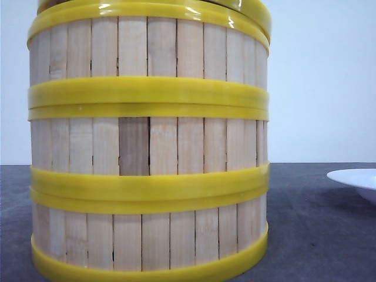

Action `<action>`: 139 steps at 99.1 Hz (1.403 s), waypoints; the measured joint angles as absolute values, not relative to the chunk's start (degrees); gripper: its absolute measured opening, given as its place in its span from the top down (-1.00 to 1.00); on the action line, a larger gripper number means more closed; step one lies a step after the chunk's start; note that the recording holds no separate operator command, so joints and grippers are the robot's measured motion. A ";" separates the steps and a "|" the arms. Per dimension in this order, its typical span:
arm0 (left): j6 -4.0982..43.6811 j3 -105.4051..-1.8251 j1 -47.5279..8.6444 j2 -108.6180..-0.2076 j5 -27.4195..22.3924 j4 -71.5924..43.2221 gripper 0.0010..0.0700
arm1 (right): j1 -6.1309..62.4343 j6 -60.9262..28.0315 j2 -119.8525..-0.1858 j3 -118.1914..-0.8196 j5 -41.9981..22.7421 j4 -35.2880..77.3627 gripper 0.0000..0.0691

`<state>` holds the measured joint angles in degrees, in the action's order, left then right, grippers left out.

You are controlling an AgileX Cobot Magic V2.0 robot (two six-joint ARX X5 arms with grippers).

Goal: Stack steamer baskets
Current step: 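Lower the lid onto the stack and open the right gripper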

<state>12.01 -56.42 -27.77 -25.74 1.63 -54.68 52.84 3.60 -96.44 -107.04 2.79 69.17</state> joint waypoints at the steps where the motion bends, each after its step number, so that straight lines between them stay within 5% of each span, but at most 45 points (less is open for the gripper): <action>1: 12.01 -56.42 -27.77 -25.74 1.63 -54.68 -0.22 | 52.84 3.53 -96.55 -107.04 2.79 69.17 0.84; 59: 12.01 -56.42 -27.77 -25.74 1.65 -54.70 -0.22 | 54.00 3.09 -98.35 -107.87 1.93 69.76 0.83; 66: 12.01 -56.42 -27.77 -25.74 1.65 -54.72 -0.22 | 54.06 2.96 -98.41 -107.87 2.02 69.78 0.64; 77: 12.01 -56.42 -27.77 -25.74 1.63 -54.72 -0.22 | 54.59 2.94 -98.87 -107.87 3.03 69.67 -0.09; 85: 12.01 -56.42 -27.77 -25.74 1.63 -54.72 -0.22 | 54.94 2.76 -98.85 -107.87 2.87 69.76 -0.31; 139: 11.99 -56.42 -27.77 -25.74 1.63 -54.72 -0.22 | 54.65 1.28 -90.08 -130.13 -15.07 71.64 -0.39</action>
<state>11.99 -56.42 -27.77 -25.74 1.63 -54.72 54.65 1.28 -90.08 -130.13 -15.07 71.64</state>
